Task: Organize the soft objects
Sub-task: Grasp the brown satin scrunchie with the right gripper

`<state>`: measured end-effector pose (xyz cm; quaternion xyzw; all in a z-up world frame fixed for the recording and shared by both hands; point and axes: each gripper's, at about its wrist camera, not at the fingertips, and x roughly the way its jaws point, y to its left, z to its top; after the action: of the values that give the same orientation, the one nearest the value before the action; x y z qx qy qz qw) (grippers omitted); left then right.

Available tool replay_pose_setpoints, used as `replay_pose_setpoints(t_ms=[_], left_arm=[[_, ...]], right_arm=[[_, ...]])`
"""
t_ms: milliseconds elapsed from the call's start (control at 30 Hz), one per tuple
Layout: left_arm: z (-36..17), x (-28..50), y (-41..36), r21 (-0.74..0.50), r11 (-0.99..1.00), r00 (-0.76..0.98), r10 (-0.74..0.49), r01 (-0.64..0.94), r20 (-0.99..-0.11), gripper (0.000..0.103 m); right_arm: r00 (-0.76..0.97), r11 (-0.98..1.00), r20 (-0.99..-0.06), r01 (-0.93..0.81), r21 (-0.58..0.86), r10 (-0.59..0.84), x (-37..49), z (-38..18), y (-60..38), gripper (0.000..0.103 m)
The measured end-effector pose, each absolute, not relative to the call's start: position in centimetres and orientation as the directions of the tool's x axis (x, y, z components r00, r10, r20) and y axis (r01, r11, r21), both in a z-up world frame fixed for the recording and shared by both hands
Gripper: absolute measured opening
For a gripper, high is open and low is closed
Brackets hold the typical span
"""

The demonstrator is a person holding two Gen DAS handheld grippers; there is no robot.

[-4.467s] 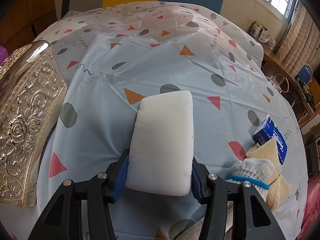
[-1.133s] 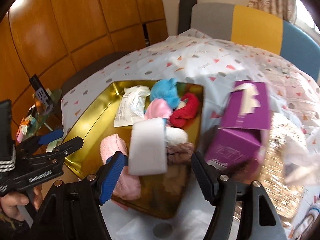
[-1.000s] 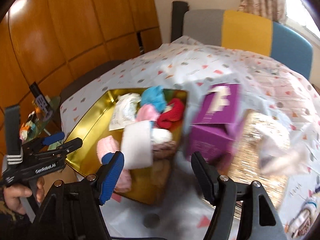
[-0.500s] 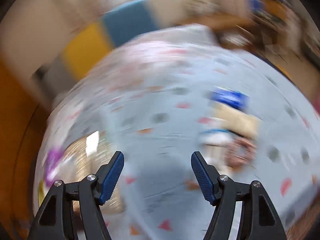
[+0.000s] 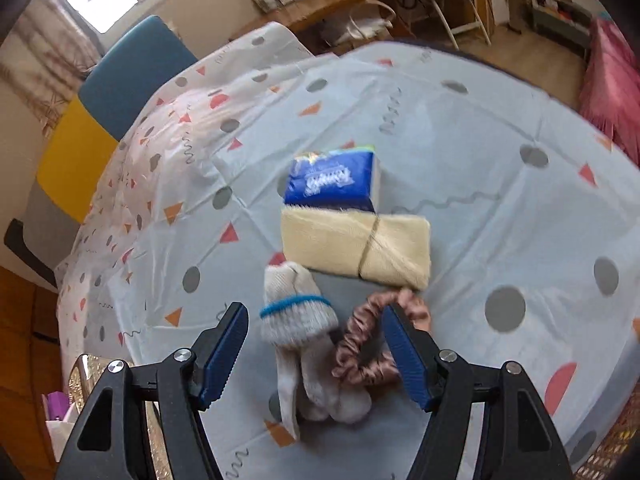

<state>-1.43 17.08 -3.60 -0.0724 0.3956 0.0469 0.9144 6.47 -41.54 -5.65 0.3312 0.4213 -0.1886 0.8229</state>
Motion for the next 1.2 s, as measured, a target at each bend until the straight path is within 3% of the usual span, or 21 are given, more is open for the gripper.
replay_pose_setpoints(t_ms=[167,300,367,533,667,833,933,1200], left_arm=[[-3.4,-1.4,16.1,-0.082,0.99,0.684,0.017,-0.111,-0.729,0.079],[-3.1,-1.3,15.1,-0.073,0.994,0.686,0.004,-0.083,-0.728,0.079],[-2.7,-1.3,14.3,-0.07,0.996,0.693,-0.011,-0.057,-0.721,0.079],[-1.0,-1.4,11.4,-0.049,0.997,0.721,-0.071,0.052,-0.689,0.079],[-0.2,-1.2,9.4,-0.057,0.991,0.725,-0.126,0.12,-0.677,0.079],[0.1,-1.4,7.4,-0.078,0.98,0.714,-0.189,0.185,-0.675,0.079],[0.4,-1.4,6.6,-0.084,0.973,0.711,-0.217,0.217,-0.669,0.079],[3.0,-1.1,3.6,-0.107,0.939,0.71,-0.319,0.327,-0.628,0.079]], right_arm=[[0.502,0.792,-0.864,0.521,0.318,0.017,9.7,-7.7,-39.7,0.071],[0.536,0.838,-0.815,0.323,0.439,0.22,10.7,-7.4,-37.1,0.072],[0.541,0.848,-0.803,0.277,0.451,0.25,10.6,-6.8,-35.9,0.072],[0.624,0.802,-0.77,0.388,0.454,0.134,8.6,-5.4,-38.6,0.072],[0.559,0.665,-0.829,0.628,0.404,-0.024,6.1,-6.5,-42.9,0.072],[0.526,0.492,-0.835,0.776,0.394,-0.162,2.2,-6.4,-46.9,0.072],[0.503,0.478,-0.856,0.786,0.393,-0.124,2.5,-7.4,-47.4,0.072],[0.351,0.713,-0.934,0.672,0.201,-0.068,6.8,-9.3,-43.7,0.072]])
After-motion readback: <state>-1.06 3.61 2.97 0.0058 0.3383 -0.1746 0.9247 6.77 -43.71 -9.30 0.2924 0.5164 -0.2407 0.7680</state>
